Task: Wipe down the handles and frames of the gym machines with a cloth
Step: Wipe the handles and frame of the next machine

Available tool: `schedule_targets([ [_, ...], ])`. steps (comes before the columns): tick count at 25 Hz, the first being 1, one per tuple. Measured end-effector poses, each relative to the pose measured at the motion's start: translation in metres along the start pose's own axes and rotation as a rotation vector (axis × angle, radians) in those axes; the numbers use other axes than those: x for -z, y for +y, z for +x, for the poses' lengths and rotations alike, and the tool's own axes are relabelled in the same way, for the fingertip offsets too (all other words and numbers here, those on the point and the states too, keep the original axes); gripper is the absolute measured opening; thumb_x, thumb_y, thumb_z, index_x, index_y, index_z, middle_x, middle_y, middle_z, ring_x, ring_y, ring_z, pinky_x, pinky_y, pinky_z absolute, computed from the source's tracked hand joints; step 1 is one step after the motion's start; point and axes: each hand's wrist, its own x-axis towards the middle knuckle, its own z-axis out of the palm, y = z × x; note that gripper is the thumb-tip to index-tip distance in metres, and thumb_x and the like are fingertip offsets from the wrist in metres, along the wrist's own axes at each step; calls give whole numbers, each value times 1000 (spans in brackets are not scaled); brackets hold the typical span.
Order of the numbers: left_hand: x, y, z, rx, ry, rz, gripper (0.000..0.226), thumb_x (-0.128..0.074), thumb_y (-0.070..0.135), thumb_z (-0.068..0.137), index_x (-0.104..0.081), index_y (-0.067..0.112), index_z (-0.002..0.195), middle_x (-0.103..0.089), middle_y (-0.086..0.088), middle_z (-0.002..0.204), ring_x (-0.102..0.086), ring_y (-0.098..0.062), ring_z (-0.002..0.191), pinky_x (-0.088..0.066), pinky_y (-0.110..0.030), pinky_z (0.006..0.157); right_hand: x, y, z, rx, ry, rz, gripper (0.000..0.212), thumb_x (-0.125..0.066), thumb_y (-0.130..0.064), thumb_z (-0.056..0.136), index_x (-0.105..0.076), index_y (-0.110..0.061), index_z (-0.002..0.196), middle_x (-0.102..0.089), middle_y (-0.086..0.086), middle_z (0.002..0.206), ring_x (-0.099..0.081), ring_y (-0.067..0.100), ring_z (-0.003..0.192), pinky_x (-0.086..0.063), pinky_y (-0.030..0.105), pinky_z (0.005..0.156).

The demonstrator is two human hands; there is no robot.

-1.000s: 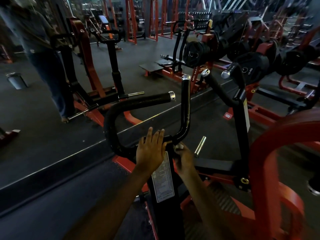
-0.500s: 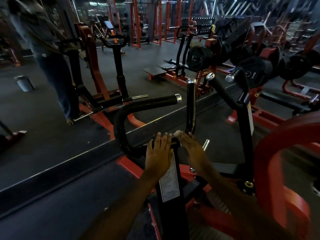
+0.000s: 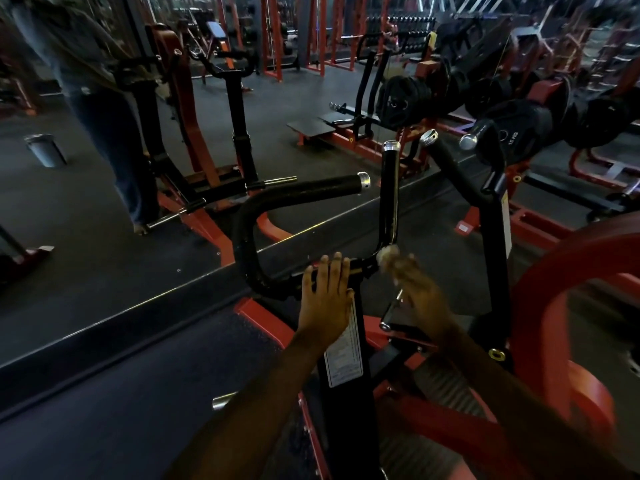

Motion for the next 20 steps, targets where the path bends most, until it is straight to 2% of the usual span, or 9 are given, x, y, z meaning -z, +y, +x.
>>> schedule_targets([
  [3, 0, -2, 1, 4, 3, 23, 61, -21, 37, 97, -13, 4, 147, -38, -14, 150, -38, -32, 136, -17, -51, 110, 5, -13, 36, -245, -1, 36, 48, -37, 4, 90, -39, 5, 137, -33, 16, 148, -27, 28, 140, -17, 40, 117],
  [5, 1, -1, -1, 4, -5, 41, 60, -21, 38, 97, -18, 4, 147, -38, -14, 150, -37, -32, 136, -16, -50, 111, -6, -28, 28, -202, -91, -20, 47, -34, 1, 92, -36, 6, 138, -29, 13, 148, -22, 24, 140, -12, 33, 117],
  [6, 2, -1, -1, 3, -17, 41, 60, -21, 38, 96, -19, 5, 146, -38, -14, 150, -37, -32, 136, -16, -50, 111, -11, -31, 19, -155, -64, -20, 46, -34, -3, 91, -40, 5, 136, -34, 15, 146, -27, 25, 138, -15, 32, 116],
  [9, 4, -5, 0, -36, -24, 17, 58, -22, 37, 96, -24, 6, 145, -43, -13, 147, -43, -31, 134, -20, -47, 110, 5, -31, 34, -228, 121, 151, 38, -50, 9, 85, -58, 1, 121, -58, 19, 124, -57, 28, 116, -41, 23, 102],
  [12, 15, -23, 2, 6, -28, -56, 53, -30, 37, 94, -47, 10, 137, -56, -10, 136, -55, -28, 123, -35, -41, 104, 34, -41, 109, -320, 369, 204, 36, -52, 10, 87, -56, 3, 122, -57, 18, 123, -52, 11, 114, -39, 9, 99],
  [14, 20, -34, -1, 51, -26, -48, 52, -30, 38, 94, -53, 12, 134, -59, -7, 133, -55, -26, 123, -45, -40, 99, 39, -43, 147, -288, 287, 145, 41, -46, 6, 92, -48, 1, 132, -50, 14, 133, -44, 13, 125, -30, 8, 105],
  [17, 17, -34, -5, 25, -26, -39, 52, -28, 36, 94, -38, 12, 138, -57, -7, 134, -53, -26, 126, -34, -40, 105, 11, -50, 164, -308, 68, 27, 42, -40, 8, 92, -44, 5, 133, -45, 22, 139, -40, 31, 131, -29, 33, 111],
  [19, 14, -33, -5, 12, -13, -17, 52, -28, 35, 94, -35, 10, 138, -58, -7, 134, -54, -26, 124, -28, -40, 105, -10, -72, 159, -205, -5, 131, 50, -37, 8, 92, -35, 0, 141, -31, 15, 150, -29, 21, 139, -24, 28, 115],
  [20, 14, -33, -5, 13, -5, -12, 52, -29, 35, 94, -35, 9, 138, -58, -7, 134, -54, -25, 124, -29, -40, 104, -15, -77, 157, -91, -7, 87, 58, -38, 13, 88, -29, -3, 143, -24, 12, 152, -21, 18, 141, -17, 31, 117],
])
